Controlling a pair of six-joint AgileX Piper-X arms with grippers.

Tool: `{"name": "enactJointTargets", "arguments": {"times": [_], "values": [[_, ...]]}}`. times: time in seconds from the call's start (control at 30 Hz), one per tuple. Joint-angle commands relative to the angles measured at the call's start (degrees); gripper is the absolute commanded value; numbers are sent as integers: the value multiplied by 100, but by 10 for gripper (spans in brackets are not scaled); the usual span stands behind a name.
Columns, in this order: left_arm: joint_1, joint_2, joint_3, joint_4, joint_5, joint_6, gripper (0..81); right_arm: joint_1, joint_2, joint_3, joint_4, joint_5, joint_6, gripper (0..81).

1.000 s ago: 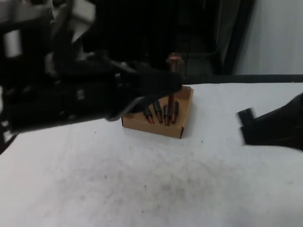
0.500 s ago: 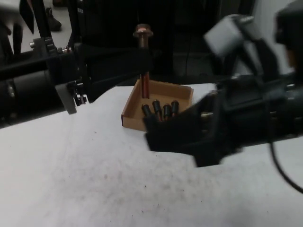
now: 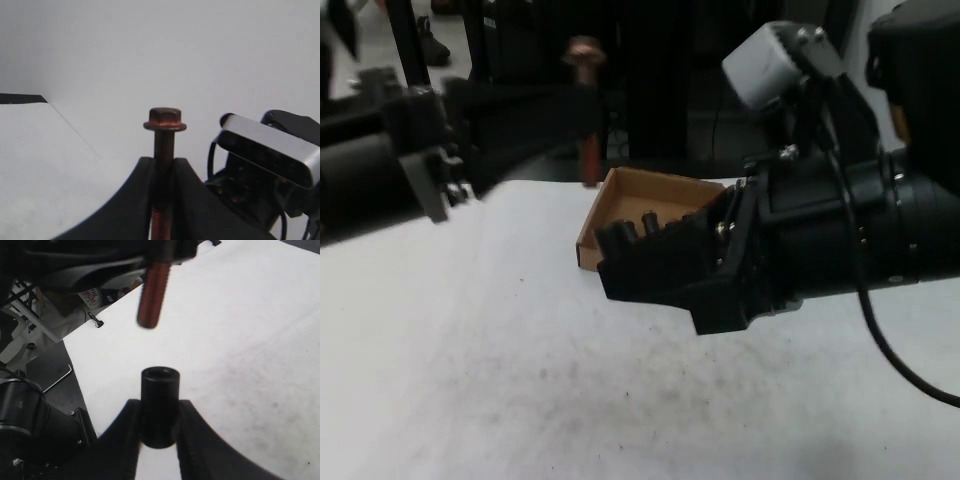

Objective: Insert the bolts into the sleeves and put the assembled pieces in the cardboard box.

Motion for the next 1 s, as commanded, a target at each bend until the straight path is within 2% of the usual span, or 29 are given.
{"name": "enactJointTargets", "arguments": {"times": [0.0, 0.2, 0.47, 0.97], "values": [[220, -56, -15, -108, 61, 54, 8, 23, -129, -25, -72, 12, 6, 2], [156, -56, -9, -109, 55, 39, 8, 23, -145, -25, -302, 12, 66, 2], [-270, -56, -9, -109, -156, -48, 8, 23, -145, -25, -506, 12, 97, 2], [-274, -56, -9, -109, -154, -48, 8, 23, -145, -25, -598, 12, 97, 2]]}}
